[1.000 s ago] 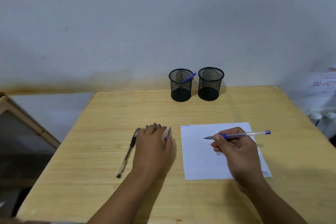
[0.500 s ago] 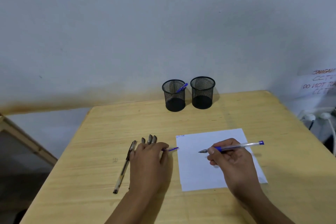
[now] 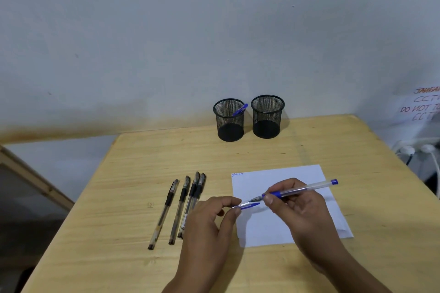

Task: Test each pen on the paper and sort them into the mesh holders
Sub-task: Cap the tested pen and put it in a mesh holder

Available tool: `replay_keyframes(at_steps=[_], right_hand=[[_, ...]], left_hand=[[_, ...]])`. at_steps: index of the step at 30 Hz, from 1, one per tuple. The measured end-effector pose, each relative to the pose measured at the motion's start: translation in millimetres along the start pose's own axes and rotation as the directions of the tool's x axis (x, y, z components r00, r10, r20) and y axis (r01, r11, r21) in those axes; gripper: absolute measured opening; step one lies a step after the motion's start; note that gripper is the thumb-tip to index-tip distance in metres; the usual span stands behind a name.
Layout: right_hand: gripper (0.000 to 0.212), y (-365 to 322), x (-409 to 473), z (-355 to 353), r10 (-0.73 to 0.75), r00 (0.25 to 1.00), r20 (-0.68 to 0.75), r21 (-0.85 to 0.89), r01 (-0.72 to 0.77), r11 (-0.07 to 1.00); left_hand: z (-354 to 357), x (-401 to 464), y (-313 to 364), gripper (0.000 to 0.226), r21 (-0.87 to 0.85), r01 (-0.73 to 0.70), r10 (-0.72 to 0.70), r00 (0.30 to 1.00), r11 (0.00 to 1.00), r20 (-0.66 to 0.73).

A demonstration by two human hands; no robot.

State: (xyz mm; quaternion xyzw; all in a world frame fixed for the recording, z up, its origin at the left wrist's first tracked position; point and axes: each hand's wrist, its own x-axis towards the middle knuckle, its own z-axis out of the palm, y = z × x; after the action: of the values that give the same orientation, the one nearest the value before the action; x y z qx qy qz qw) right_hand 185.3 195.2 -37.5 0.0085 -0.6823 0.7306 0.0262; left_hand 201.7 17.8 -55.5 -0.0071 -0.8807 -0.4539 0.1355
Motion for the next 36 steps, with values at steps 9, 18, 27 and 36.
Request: replay_keyframes(at_steps=[9, 18, 27, 36], right_hand=[[0.007, 6.4, -6.1, 3.4, 0.062, 0.997, 0.055, -0.05, -0.06, 0.997], [0.006, 3.6, -2.7, -3.8, 0.097, 0.991, -0.09, -0.035, -0.1, 0.994], [0.009, 7.8, -10.4, 2.9, 0.165, 0.986, -0.024, -0.094, -0.166, 0.982], [0.004, 9.9, -21.6, 8.8, 0.196, 0.979, 0.059, -0.059, -0.193, 0.979]], left_hand=[[-1.8, -4.5, 4.6, 0.021, -0.015, -0.034, 0.035, 0.999, 0.999, 0.022], [-4.9, -3.9, 1.2, 0.022, -0.099, 0.011, -0.013, 1.0, 0.995, -0.02], [2.4, -11.4, 3.3, 0.029, -0.214, 0.044, -0.043, 0.999, 0.976, 0.01], [-0.7, -22.3, 0.9, 0.026, -0.256, 0.092, -0.084, 0.996, 0.962, 0.039]])
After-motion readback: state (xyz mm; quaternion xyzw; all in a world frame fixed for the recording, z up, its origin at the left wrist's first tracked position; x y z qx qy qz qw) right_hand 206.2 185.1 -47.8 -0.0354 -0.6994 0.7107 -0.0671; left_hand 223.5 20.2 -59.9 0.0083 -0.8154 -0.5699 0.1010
